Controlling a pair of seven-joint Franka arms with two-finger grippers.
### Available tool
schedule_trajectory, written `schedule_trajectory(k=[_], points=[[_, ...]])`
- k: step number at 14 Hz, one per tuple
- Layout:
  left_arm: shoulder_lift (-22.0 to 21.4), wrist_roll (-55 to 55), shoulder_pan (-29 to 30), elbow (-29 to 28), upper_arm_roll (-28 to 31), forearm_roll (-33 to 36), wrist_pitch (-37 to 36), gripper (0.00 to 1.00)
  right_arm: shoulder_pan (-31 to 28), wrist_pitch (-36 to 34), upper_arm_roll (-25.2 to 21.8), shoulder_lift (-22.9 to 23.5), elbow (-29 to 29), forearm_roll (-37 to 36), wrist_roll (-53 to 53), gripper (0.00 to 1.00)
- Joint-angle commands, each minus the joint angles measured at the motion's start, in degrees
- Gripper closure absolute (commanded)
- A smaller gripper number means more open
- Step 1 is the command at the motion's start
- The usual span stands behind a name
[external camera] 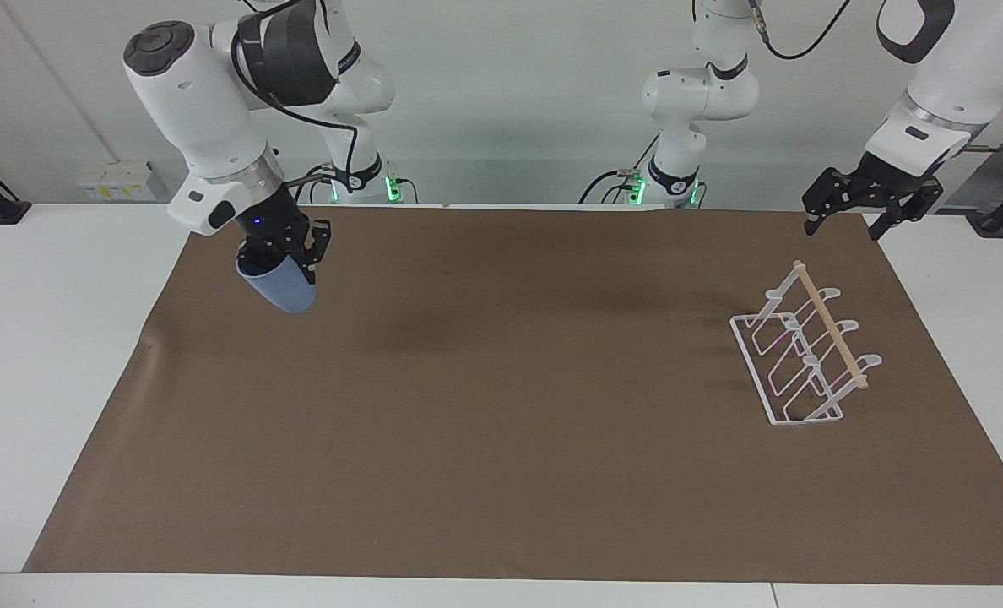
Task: Hang cup on cup holder
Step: 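Carry the cup toward the rack while the left gripper rises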
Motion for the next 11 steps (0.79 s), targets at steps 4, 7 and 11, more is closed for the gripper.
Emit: schedule_trajectory(k=[4, 7, 11], points=[[-0.9, 0.67, -0.69, -1.27, -0.02, 0.61, 1.05, 0.0, -1.64, -6.01, 0.02, -1.83, -1.02, 13.6, -2.49, 1.0], [-0.99, 2.24, -0.7, -1.45, -0.9, -0.62, 0.53, 0.0, -0.67, -4.17, 0.47, -2.54, -3.83, 24.41, -1.79, 1.0], [-1.08, 8.48, -0.61, -1.71, -0.99, -2.38, 0.0, 0.0, 5.03, 2.14, 0.47, -2.63, -5.32, 32.69, 10.22, 1.0]])
